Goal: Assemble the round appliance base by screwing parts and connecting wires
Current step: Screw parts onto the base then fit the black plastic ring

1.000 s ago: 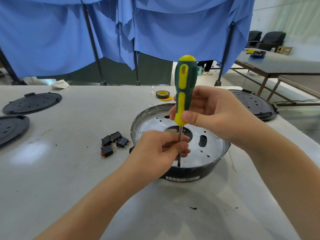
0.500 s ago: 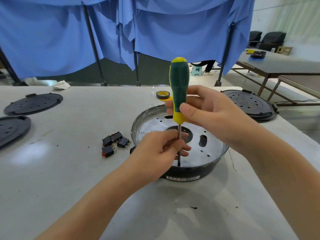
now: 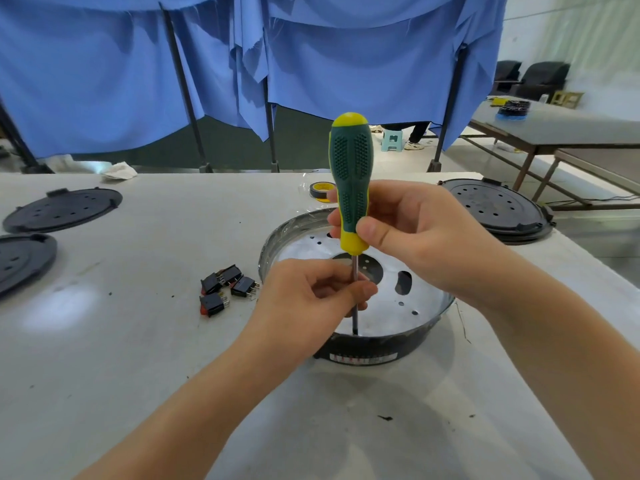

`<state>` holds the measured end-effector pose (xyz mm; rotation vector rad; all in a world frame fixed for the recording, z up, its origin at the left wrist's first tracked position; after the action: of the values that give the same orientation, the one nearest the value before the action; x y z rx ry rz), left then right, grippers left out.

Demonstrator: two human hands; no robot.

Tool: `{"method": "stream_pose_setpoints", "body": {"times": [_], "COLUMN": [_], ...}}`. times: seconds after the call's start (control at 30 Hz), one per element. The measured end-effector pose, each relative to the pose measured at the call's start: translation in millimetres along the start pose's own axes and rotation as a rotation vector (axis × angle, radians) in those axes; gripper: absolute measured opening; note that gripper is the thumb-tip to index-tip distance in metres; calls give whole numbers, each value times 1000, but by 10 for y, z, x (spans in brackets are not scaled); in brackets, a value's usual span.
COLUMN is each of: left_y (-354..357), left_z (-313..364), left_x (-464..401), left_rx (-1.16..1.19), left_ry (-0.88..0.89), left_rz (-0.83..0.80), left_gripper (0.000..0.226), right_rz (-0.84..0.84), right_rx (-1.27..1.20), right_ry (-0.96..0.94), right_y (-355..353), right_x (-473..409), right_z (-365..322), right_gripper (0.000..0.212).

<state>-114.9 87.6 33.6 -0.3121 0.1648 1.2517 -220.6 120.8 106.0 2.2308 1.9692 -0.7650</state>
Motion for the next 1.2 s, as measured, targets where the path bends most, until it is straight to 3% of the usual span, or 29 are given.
{"method": "stream_pose_setpoints", "body": {"times": [0.27, 0.43, 0.53, 0.63, 0.7, 0.8, 0.97, 1.2], "left_y": [78, 92, 105, 105, 116, 215, 310, 297], "left_z": [1, 14, 74, 183, 204, 175, 104, 53], "left_x": [20, 24, 83, 182, 227, 287, 338, 310], "left_rx": [-1, -120, -337, -659, -677, -744, -880, -883], "left_ry": [25, 122, 312, 634, 735, 845, 989, 1050], "left_rz": [-81, -53, -23, 51, 46, -52, -113, -85], "left_gripper": [18, 18, 10, 35, 49, 52, 36, 39], "right_rz": [181, 265, 272, 337, 444, 573, 521, 477], "right_rx": [25, 34, 35, 13, -7, -16, 284, 712], "right_ry": [10, 40, 92, 110, 94, 112, 333, 599], "right_y": [-63, -125, -174, -308, -495, -846, -1303, -1683], "right_x": [-16, -40, -57, -74, -85, -90, -85, -36], "right_z": [27, 119, 189, 187, 134, 92, 345, 1100], "right_gripper": [19, 16, 15, 16, 18, 19, 24, 28]}}
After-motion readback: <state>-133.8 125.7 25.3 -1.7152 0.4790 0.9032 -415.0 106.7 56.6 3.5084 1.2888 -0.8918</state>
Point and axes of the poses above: each hand's wrist, its own x-axis away from the middle knuckle, its own y-axis out of the palm, z = x × y, the point moved 7 cm from there along -x, towards the middle knuckle, and after that the axes turned 10 degrees about z, right-handed, at the moved point
